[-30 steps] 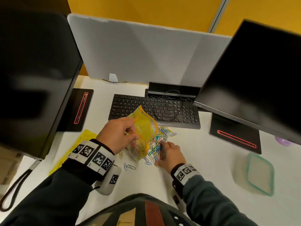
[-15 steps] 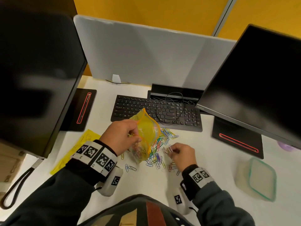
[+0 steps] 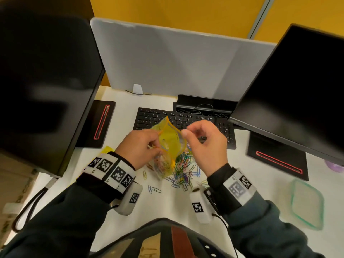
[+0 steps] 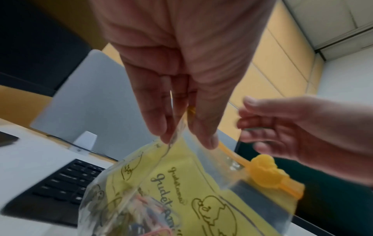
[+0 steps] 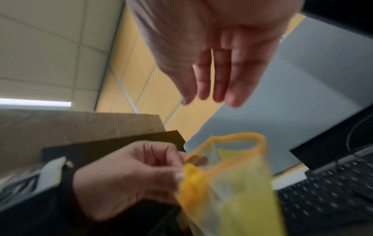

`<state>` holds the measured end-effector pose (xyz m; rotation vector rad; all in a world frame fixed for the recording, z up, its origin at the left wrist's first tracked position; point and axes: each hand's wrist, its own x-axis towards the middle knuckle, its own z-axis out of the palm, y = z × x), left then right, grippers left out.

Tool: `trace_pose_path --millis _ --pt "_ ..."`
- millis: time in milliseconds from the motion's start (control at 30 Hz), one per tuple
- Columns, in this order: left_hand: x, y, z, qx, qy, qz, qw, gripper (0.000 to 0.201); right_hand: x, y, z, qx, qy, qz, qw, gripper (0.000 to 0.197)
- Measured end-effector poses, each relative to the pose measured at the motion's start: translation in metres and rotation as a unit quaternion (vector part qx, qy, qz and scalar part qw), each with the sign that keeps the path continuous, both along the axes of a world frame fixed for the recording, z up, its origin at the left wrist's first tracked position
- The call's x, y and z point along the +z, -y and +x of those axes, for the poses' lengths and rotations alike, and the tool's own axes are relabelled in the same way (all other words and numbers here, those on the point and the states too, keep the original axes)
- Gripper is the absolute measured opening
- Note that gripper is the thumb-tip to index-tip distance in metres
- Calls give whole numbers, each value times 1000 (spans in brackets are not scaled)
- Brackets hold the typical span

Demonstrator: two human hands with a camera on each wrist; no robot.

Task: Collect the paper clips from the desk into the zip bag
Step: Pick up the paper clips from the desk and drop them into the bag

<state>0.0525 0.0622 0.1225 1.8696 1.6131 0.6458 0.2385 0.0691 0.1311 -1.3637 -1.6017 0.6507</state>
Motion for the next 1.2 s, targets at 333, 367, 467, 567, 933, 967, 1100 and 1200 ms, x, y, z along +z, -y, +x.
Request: trace_pose_path --millis 333,367,467,567,933,967,1100,1200 --pt "-2 8 -33 75 -22 12 997 18 -137 45 -19 464 463 -74 752 60" --pt "-2 10 -32 74 -22 10 997 18 -140 44 -23 469 484 -88 734 65" --pt "-3 13 -25 66 -24 5 997 21 -143 40 -30 464 527 -99 705 68" --pt "-3 9 -20 58 -19 11 998 22 -147 30 -40 450 543 -107 701 68" --pt "-2 10 -22 80 -14 4 997 16 -147 49 14 482 523 35 702 46" --pt "-4 9 -22 76 -15 1 997 15 -150 50 29 476 519 21 710 52" --pt "-6 7 -16 58 -17 -3 998 15 -158 49 87 439 534 33 722 49" --pt "-7 5 -9 47 -8 -2 999 15 -158 50 114 374 557 88 736 44"
